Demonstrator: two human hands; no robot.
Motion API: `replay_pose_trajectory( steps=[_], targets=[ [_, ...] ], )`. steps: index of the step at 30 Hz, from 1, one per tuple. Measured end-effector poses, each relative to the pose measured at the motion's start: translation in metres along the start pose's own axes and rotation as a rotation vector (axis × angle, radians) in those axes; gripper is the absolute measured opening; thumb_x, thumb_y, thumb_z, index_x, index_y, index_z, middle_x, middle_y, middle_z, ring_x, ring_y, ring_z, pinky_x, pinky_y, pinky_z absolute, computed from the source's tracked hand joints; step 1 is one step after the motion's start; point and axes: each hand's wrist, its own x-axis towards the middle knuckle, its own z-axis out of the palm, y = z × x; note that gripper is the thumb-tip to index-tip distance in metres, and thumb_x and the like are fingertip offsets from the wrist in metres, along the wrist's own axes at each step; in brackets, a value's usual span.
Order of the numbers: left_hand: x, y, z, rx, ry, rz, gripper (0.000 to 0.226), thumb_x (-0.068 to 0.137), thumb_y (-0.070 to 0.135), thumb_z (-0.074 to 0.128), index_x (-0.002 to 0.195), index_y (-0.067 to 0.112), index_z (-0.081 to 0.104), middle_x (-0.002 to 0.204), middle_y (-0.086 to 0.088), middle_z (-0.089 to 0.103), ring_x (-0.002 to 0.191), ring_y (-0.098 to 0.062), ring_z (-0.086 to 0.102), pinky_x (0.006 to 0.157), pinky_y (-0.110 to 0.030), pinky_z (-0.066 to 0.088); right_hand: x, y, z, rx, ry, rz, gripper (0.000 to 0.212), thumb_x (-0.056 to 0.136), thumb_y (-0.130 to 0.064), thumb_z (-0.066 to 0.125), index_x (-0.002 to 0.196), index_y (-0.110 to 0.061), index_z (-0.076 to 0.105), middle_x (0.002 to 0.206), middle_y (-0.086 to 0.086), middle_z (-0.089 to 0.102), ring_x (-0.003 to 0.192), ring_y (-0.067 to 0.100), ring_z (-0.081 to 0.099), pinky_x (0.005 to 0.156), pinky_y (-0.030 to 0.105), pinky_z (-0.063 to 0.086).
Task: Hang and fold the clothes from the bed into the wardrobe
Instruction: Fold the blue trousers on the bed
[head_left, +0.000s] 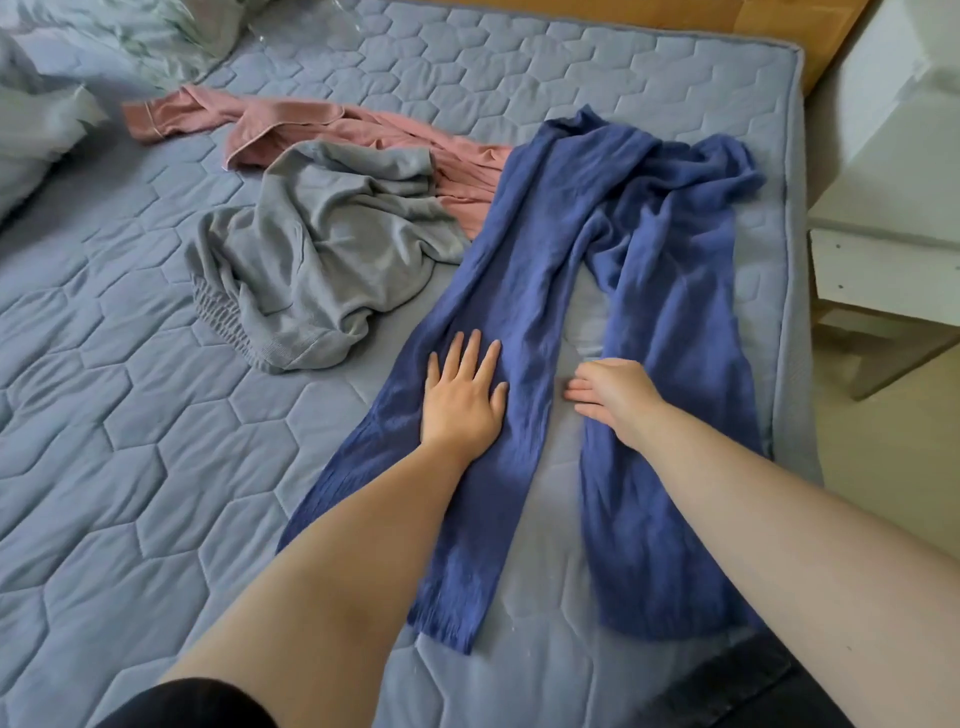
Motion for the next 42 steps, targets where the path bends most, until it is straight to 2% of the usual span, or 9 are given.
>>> replay_pose_trajectory(
  steps=[12, 16, 20, 24, 27, 33, 37, 39, 42],
  targets=[
    [0.015, -0.001, 0.009, -0.049, 0.027, -0.027, 0.065, 0.088, 0.047, 0.022, 0.150, 0.025, 0.024, 0.159, -0.004, 0.017, 0.147, -0.024, 0.008, 0.116, -0.049, 0.005, 0.100, -0.063, 0.024, -0.062, 0.017, -0.036, 0.012, 0.092, -0.017, 0.058, 0.094, -0.006, 0.061, 0.084, 0.013, 0.064, 0.065, 0.022, 0.062, 0.047, 0.025, 0.050],
    [0.013, 0.000, 0.009, -0.068, 0.036, -0.032, 0.064, 0.088, 0.044, 0.030, 0.149, 0.026, 0.028, 0.158, -0.005, 0.020, 0.147, -0.025, 0.011, 0.117, -0.049, 0.006, 0.114, -0.058, -0.003, -0.247, 0.284, -0.008, 0.007, 0.087, -0.010, 0.055, 0.089, -0.003, 0.057, 0.061, 0.010, 0.055, 0.043, 0.019, 0.050, 0.036, 0.022, 0.044],
    [0.014, 0.001, 0.007, -0.064, 0.048, -0.031, 0.065, 0.086, 0.044, 0.029, 0.148, 0.025, 0.031, 0.157, -0.005, 0.023, 0.146, -0.026, 0.014, 0.116, -0.049, 0.008, 0.119, -0.056, -0.023, -0.354, 0.295, -0.041, 0.019, 0.086, -0.015, 0.051, 0.085, 0.001, 0.061, 0.062, 0.012, 0.061, 0.047, 0.023, 0.060, 0.039, 0.026, 0.049],
    [0.014, 0.002, 0.007, -0.050, 0.056, -0.034, 0.065, 0.086, 0.044, 0.027, 0.148, 0.024, 0.032, 0.156, -0.006, 0.025, 0.146, -0.026, 0.016, 0.116, -0.049, 0.008, 0.131, -0.078, -0.013, -0.204, 0.293, -0.103, 0.029, 0.083, -0.024, 0.058, 0.099, 0.001, 0.060, 0.098, 0.017, 0.068, 0.089, 0.033, 0.066, 0.080, 0.046, 0.056],
    [0.016, 0.003, 0.006, -0.056, 0.054, -0.035, 0.063, 0.086, 0.041, 0.032, 0.147, 0.023, 0.033, 0.156, -0.007, 0.026, 0.145, -0.027, 0.017, 0.116, -0.049, 0.009, 0.141, -0.100, -0.012, -0.303, 0.374, -0.141, 0.015, 0.088, -0.022, 0.058, 0.084, -0.008, 0.055, 0.093, 0.011, 0.062, 0.089, 0.028, 0.059, 0.076, 0.032, 0.051],
    [0.015, 0.002, 0.007, -0.045, 0.041, -0.035, 0.063, 0.087, 0.039, 0.034, 0.148, 0.023, 0.032, 0.156, -0.007, 0.026, 0.145, -0.027, 0.017, 0.116, -0.049, 0.009, 0.137, -0.097, -0.023, -0.787, 0.693, -0.633, 0.028, 0.089, -0.018, 0.052, 0.114, -0.007, 0.057, 0.121, 0.012, 0.057, 0.113, 0.032, 0.052, 0.087, 0.036, 0.041],
    [0.015, 0.003, 0.008, -0.031, 0.030, -0.044, 0.064, 0.086, 0.040, 0.033, 0.148, 0.023, 0.032, 0.156, -0.007, 0.026, 0.145, -0.027, 0.018, 0.116, -0.050, 0.011, 0.116, -0.058, -0.014, -1.489, 0.011, -1.272, 0.042, 0.092, -0.024, 0.044, 0.128, -0.004, 0.051, 0.133, 0.019, 0.049, 0.124, 0.037, 0.045, 0.102, 0.051, 0.033],
    [0.015, 0.003, 0.009, -0.022, 0.023, -0.042, 0.064, 0.086, 0.039, 0.036, 0.148, 0.024, 0.031, 0.156, -0.007, 0.025, 0.145, -0.027, 0.017, 0.116, -0.050, 0.010, 0.117, -0.042, -0.021, -1.795, -0.054, -0.899, 0.053, 0.100, -0.033, 0.030, 0.147, -0.010, 0.029, 0.156, 0.007, 0.023, 0.144, 0.022, 0.020, 0.115, 0.051, 0.011],
    [0.016, 0.002, 0.009, 0.000, 0.019, -0.048, 0.065, 0.087, 0.041, 0.034, 0.150, 0.026, 0.026, 0.158, -0.005, 0.020, 0.146, -0.025, 0.012, 0.117, -0.048, 0.005, 0.119, -0.045, -0.013, -1.740, 0.249, -0.447, 0.056, 0.101, -0.033, 0.021, 0.151, -0.010, 0.013, 0.160, 0.006, 0.006, 0.147, 0.022, 0.001, 0.116, 0.056, -0.002]
  ],
)
